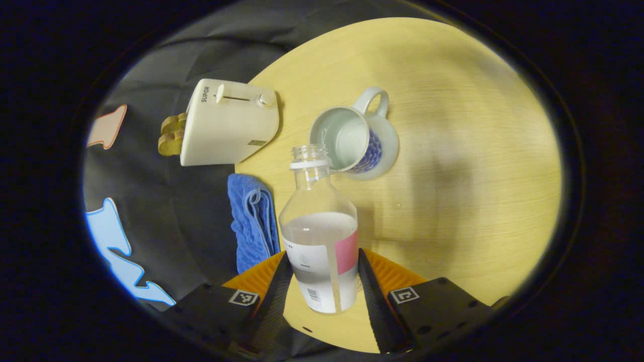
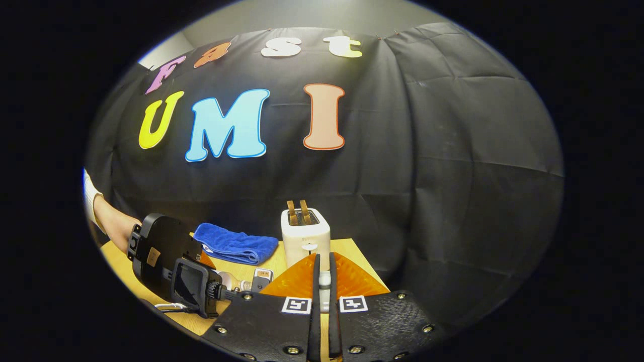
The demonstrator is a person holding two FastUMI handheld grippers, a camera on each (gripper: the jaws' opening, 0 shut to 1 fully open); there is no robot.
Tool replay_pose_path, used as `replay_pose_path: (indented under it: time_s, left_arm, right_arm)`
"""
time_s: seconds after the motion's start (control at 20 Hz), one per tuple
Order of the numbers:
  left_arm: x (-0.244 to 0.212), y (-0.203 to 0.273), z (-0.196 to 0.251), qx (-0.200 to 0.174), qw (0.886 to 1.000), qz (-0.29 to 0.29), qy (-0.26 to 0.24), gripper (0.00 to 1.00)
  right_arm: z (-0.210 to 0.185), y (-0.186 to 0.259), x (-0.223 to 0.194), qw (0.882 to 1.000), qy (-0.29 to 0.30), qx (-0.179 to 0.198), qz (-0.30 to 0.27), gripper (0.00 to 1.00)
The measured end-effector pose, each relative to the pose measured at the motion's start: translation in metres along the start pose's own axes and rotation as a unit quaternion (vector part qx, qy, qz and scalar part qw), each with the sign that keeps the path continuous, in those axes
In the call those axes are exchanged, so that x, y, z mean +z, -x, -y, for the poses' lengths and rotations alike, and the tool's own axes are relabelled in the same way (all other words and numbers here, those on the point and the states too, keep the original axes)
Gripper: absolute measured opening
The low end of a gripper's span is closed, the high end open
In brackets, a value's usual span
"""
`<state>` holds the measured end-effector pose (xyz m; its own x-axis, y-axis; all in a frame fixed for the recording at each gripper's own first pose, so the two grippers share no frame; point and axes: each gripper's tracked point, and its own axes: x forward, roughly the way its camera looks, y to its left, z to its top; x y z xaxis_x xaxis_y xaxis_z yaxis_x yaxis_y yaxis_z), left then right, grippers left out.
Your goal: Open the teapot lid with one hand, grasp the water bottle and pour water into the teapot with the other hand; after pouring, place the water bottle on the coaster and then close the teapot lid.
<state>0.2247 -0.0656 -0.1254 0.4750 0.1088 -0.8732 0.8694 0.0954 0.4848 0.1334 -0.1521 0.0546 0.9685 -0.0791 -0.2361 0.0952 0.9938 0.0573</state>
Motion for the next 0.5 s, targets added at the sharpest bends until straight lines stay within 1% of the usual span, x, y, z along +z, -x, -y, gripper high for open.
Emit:
replay_pose_path:
  time_s: [0.15,0.5]
  left_arm:
    - [-0.004,0.002,-0.004,0.005,0.999,-0.025,-0.028,0.82]
    - [0.0,0.01,-0.008,0.014,0.995,-0.063,-0.077,0.82]
  right_arm:
    - [0.009,-0.006,-0.011,1.0,-0.006,-0.003,-0.01,0.06]
    - [0.023,-0.016,-0.034,0.999,-0.025,-0.002,-0.021,0.06]
